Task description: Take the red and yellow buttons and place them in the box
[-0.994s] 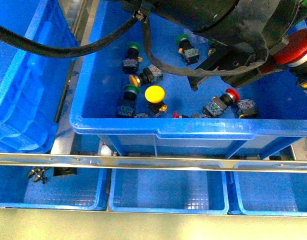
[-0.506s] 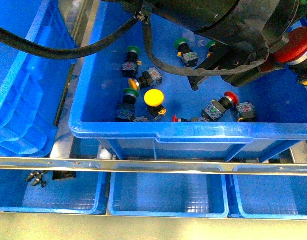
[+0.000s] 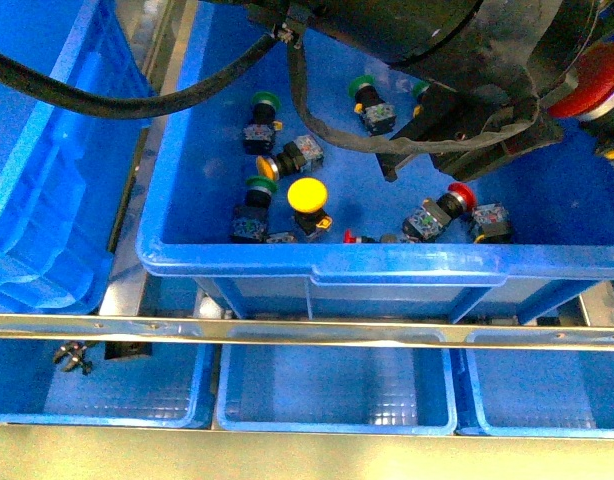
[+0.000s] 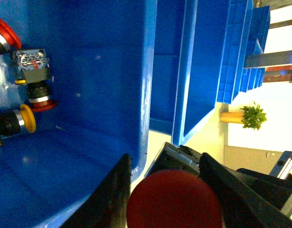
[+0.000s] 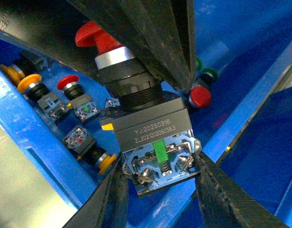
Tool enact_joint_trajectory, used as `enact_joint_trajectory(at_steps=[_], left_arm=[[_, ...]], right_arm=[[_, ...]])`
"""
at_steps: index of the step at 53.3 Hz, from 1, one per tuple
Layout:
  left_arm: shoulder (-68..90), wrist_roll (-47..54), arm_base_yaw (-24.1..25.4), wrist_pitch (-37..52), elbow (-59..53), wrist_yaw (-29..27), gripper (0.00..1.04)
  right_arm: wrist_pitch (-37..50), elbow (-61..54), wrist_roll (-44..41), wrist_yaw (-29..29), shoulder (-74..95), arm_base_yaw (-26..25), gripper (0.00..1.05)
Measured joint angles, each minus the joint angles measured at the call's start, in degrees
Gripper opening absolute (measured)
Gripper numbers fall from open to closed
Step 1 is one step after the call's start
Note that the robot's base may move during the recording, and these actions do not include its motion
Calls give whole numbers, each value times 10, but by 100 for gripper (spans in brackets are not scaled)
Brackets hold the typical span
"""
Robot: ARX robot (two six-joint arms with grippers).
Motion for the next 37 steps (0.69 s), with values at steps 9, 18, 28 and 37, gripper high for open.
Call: enact_joint_trajectory(at_steps=[9,18,28,37], left_arm=[[1,5,0,-5,0,-8,79],[1,13,0,-5,0,-12,99],[1,21,1,-5,0,-25,97],[1,42,11,-4,0,-37,97]], right_arm=[[0,0,0,0,-3,-4,32],[-1,0,-2,0,-3,-10,32],[1,0,-4,1,-2,-23,32],[1,0,-10,0,0,-40,32]])
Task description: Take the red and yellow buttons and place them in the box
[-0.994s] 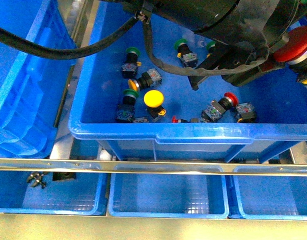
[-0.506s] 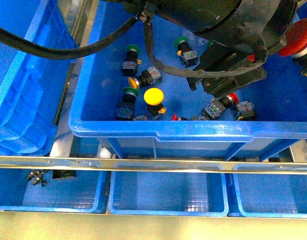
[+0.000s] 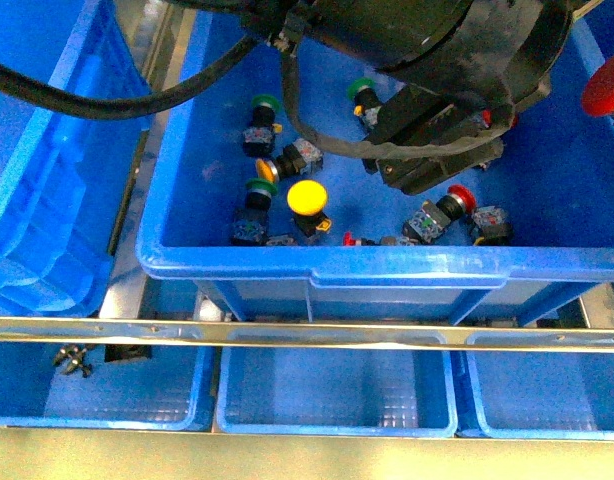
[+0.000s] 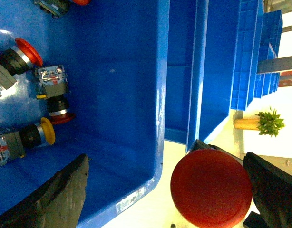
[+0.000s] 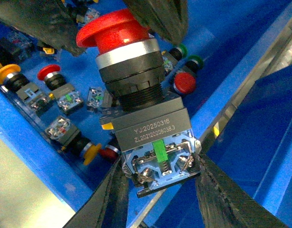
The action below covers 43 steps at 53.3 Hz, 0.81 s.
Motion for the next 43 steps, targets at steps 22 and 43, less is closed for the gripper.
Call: enact_joint_trajectory(at_steps=[22,43], left_arm=[[10,157,88,-41,0,-50,97],[-189,364,132,18,-204,-135,97]], right_arm=[[-5,-5,-5,0,1,-24,32],[7,10,-6,14,20,-96,32]])
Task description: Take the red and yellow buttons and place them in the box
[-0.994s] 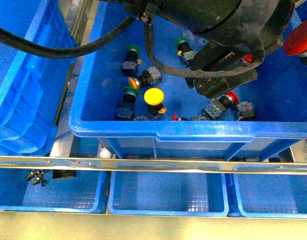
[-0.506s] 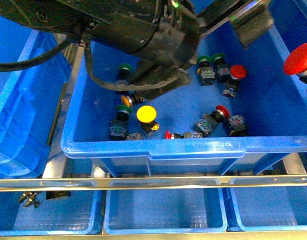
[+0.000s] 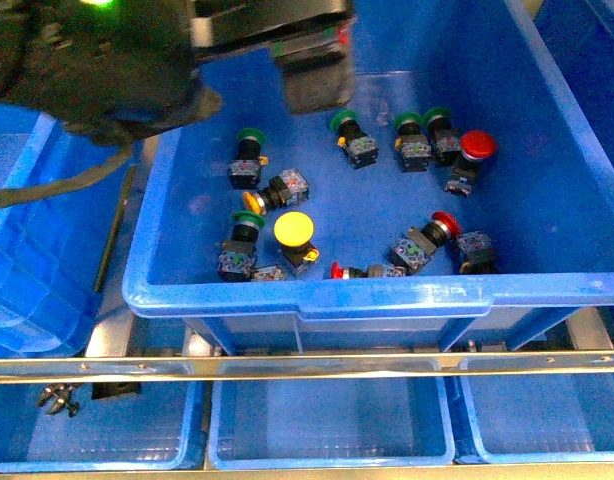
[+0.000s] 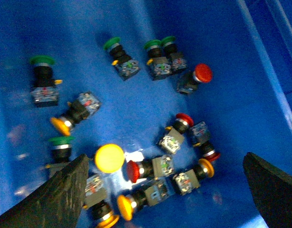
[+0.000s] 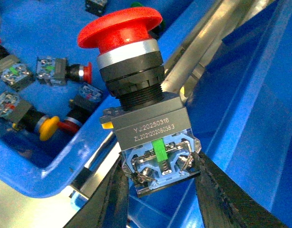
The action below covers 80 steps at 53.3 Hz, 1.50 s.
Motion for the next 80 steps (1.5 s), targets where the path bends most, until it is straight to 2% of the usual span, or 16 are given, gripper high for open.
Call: enact_joint_trajectory(at_steps=[12,23,26,27,28,30,33,34,36,39,41,43,44,46,48,80], left_arm=[[-179,55,49,-17,-184,0,97],[-372,71,117,-142,-312,11,97],[-418,84,124,-137,-350,-22,95],[-444,101,123,-79,-383,-71,90],[-455,107,123,-54,-396,-80,89],[-501,130,126,13,-440,-135,82],[-603,154,130,-11,-447,-182,73],[-695,159,135,-72,-447,-192,67],[-815,169,144,-151,-447,-178,58],[-916,177,163,-205,-447,-161,44],[-929,179,177,-212,-446,-153,35],[-932,182,214,-223,-446,-90,26],[-932,183,229,-223,-446,-78,22],[-932,183,258,-224,-445,-71,12],[-930,184,264,-224,-443,-67,3],[-920,184,265,-223,-439,-63,2]], right_arm=[[-21,7,1,1,-22,-22,32],[-37,8,35,1,-68,-35,32],[-42,8,41,1,-83,-36,32],[-44,8,45,1,-85,-36,32],[-47,8,48,1,-90,-36,32],[-50,7,60,1,-101,-36,32],[-51,7,76,1,-115,-34,32],[-52,7,83,0,-120,-33,32],[-54,6,100,-1,-130,-30,32],[-61,-3,121,-8,-150,-25,32],[-66,-6,129,-9,-160,-23,32],[-68,-9,132,-10,-169,-21,32],[-68,-9,138,-10,-170,-21,32],[-70,-11,143,-8,-174,-21,32],[-75,-12,143,-7,-177,-21,32],[-105,-22,151,-28,-202,-62,32]])
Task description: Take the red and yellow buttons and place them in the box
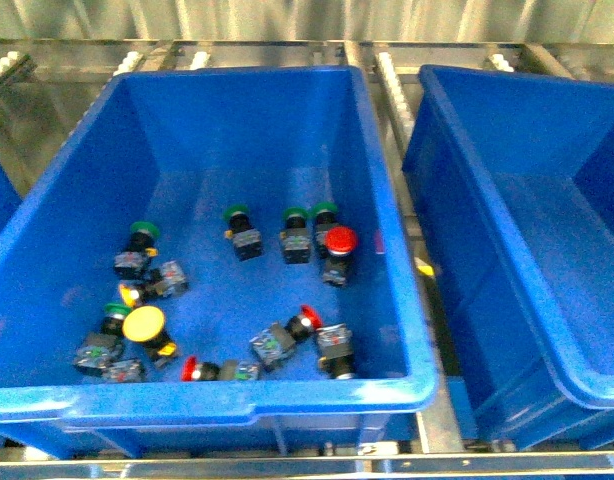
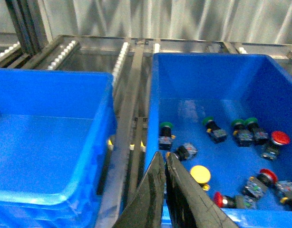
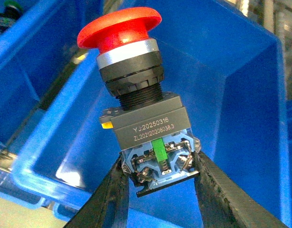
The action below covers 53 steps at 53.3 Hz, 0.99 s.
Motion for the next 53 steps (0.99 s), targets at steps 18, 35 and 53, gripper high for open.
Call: enact_joint_trajectory(at_steps=[18,35,53], left_arm=[[0,0,0,2,0,0,2],[0,1,0,2,0,0,2],[0,1,2,3,1,3,16]], right_arm=[[0,0,0,-13,5,-14,32],[2,5,-1,-24,23,-24,32],[33,7,4,-37,46,-15,32]])
